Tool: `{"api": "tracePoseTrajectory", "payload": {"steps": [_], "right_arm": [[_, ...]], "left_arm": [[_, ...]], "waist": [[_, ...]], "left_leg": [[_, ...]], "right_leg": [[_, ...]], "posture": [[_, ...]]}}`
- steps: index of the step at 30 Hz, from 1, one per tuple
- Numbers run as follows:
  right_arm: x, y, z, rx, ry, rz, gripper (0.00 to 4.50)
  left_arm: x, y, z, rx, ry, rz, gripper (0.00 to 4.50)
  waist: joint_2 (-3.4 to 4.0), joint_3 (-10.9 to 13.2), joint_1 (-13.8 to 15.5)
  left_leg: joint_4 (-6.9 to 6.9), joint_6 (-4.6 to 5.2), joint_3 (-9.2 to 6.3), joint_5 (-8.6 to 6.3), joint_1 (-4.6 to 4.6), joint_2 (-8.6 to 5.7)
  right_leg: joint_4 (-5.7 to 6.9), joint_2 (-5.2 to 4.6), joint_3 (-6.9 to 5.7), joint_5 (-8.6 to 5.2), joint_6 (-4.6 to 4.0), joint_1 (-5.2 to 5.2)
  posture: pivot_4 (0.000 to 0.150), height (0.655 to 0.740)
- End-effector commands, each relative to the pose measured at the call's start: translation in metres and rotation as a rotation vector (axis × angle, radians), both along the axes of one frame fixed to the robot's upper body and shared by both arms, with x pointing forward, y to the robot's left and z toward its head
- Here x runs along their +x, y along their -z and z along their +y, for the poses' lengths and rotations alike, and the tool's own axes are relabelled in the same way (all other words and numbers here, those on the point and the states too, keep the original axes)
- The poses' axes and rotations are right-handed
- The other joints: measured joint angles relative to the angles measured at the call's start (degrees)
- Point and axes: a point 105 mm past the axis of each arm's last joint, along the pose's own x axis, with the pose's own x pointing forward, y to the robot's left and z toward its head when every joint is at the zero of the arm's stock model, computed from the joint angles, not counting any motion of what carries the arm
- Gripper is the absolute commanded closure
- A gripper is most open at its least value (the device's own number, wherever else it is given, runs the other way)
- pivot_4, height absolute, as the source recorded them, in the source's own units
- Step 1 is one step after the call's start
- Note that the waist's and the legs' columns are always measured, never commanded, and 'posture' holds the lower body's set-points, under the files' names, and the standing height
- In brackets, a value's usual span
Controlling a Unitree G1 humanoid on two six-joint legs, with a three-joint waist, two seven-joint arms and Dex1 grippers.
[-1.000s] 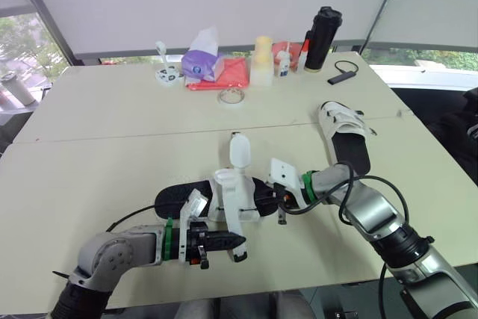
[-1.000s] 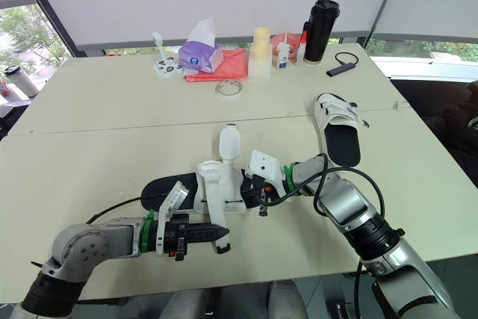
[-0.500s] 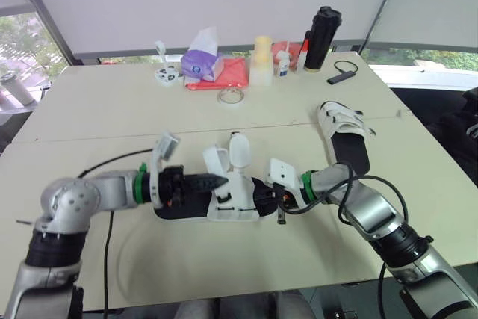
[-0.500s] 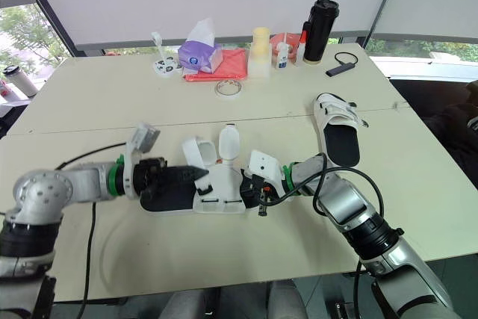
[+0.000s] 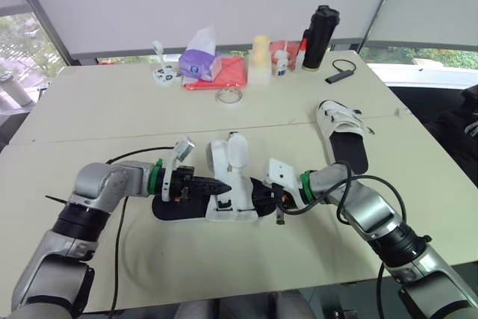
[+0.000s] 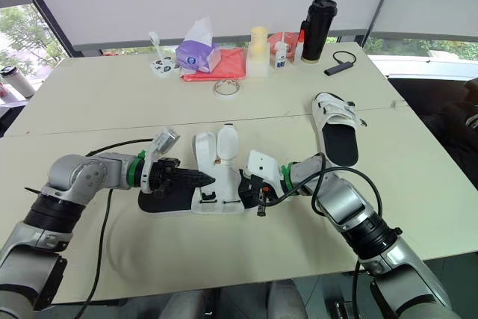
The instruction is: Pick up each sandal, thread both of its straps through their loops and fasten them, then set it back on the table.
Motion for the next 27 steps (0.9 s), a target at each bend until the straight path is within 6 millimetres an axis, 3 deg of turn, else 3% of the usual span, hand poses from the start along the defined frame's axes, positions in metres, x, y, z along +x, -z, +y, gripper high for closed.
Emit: {"api": "tracePoseTrajectory", "payload": {"steps": [1, 8, 27], "right_arm": [[0.002, 0.017, -0.009, -0.066, 0.055, 0.032, 4.5], [0.001, 0.017, -0.01, -0.066, 0.058, 0.032, 4.5], [0.002, 0.016, -0.008, -0.063, 0.055, 0.032, 4.5]], "left_arm": [[0.0, -0.004, -0.001, 0.008, 0.044, -0.034, 4.47], [0.0, 0.0, -0.002, 0.02, 0.064, -0.049, 4.47], [0.0, -0.015, -0.003, -0.035, 0.099, -0.068, 4.47]], "waist": [[0.0, 0.0, 0.01], [0.0, 0.0, 0.02], [0.0, 0.0, 0.06]], "left_leg": [[0.0, 0.0, 0.0, 0.0, 0.0, 0.0], [0.0, 0.01, 0.0, 0.0, 0.0, 0.0], [0.01, 0.03, 0.01, 0.02, 0.01, -0.01]], "right_leg": [[0.0, 0.0, 0.0, 0.0, 0.0, 0.0], [0.0, 0.0, 0.0, 0.0, 0.01, 0.0], [0.03, 0.0, -0.01, 0.01, 0.03, 0.02]], "posture": [[0.15, 0.74], [0.15, 0.74], [0.15, 0.74]]}}
